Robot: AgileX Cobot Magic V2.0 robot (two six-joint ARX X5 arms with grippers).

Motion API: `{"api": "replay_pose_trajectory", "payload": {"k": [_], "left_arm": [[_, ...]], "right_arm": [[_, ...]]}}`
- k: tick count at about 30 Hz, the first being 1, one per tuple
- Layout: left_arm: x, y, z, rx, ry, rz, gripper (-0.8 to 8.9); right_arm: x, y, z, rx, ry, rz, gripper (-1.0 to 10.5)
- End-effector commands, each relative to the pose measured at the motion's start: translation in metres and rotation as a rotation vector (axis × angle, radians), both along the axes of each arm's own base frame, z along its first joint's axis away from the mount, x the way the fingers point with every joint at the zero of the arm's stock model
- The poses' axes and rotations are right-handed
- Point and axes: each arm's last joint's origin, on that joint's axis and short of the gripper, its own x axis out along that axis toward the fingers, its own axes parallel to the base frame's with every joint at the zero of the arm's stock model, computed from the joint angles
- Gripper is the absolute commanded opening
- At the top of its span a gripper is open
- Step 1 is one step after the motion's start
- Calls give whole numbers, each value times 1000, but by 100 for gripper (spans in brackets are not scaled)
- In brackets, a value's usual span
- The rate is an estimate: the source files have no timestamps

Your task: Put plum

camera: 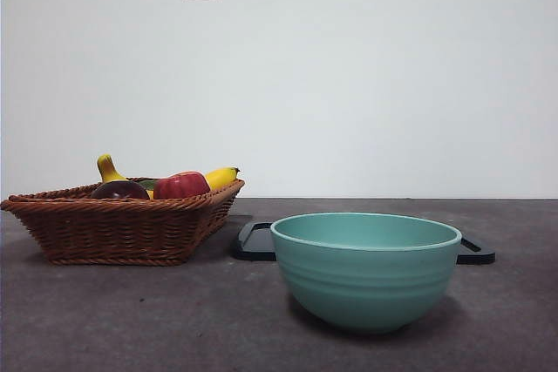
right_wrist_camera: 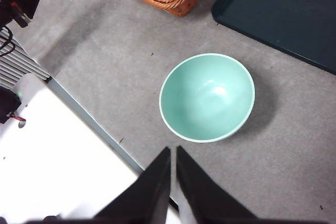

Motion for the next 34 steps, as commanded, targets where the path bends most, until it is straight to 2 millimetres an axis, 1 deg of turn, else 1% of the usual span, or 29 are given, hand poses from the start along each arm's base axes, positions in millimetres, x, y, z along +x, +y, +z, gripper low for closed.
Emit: {"api": "replay_pose_trajectory", "payload": {"k": [1, 4, 7, 12, 16, 17, 20, 25, 29, 34], "left_arm": [[1, 0, -8, -7, 28, 3, 16], [1, 0, -8, -7, 28, 3, 16], [1, 0, -8, -7, 28, 3, 16], [1, 0, -8, -7, 28, 3, 16], [1, 0, -8, -7, 28, 3, 16], [1, 0, -8, -7, 28, 3, 16], [1, 0, -8, -7, 28, 3, 16], [1, 0, -8, -7, 28, 3, 16], [1, 0, -8, -7, 28, 3, 16], [1, 0, -8, -7, 28, 3, 16]], "right_arm": [[0, 1, 6, 10, -22, 9, 8], [0, 1, 6, 9, -23, 10, 8], [-1, -2, 8, -28, -107, 15, 8], [9, -14, 13, -38, -325, -113, 8], [12, -33, 6, -48, -428, -277, 8], [12, -38, 2, -56, -455, -322, 8], [8, -55, -21, -85, -602, -476, 8], [3, -66, -69, -60, -822, -607, 8], [3, -69, -88, -62, -870, -646, 8], [5, -72, -110, -80, -876, -692, 8]]}}
